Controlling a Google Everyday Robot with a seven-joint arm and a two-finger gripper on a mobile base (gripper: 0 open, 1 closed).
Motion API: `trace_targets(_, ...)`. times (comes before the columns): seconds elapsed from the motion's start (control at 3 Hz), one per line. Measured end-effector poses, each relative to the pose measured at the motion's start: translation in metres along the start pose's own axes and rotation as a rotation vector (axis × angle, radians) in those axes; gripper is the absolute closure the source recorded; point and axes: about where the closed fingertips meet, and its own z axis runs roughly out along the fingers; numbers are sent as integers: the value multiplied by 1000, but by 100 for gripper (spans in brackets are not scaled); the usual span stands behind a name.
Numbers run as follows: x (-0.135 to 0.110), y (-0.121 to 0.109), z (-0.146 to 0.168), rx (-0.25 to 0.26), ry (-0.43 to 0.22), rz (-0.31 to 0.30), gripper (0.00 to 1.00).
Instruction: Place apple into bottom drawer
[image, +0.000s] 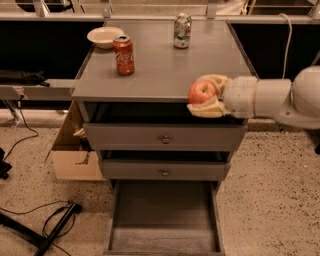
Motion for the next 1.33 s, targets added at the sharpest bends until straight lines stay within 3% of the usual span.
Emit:
trace_targets(0.33, 64, 66, 22, -18, -33, 67, 100)
trace_targets(0.67, 122, 133, 42, -66, -36, 94, 100)
trace_targets(1.0, 177, 172, 55, -96, -16, 127, 100)
trace_targets(1.33, 177, 172, 55, -97, -16, 127, 100)
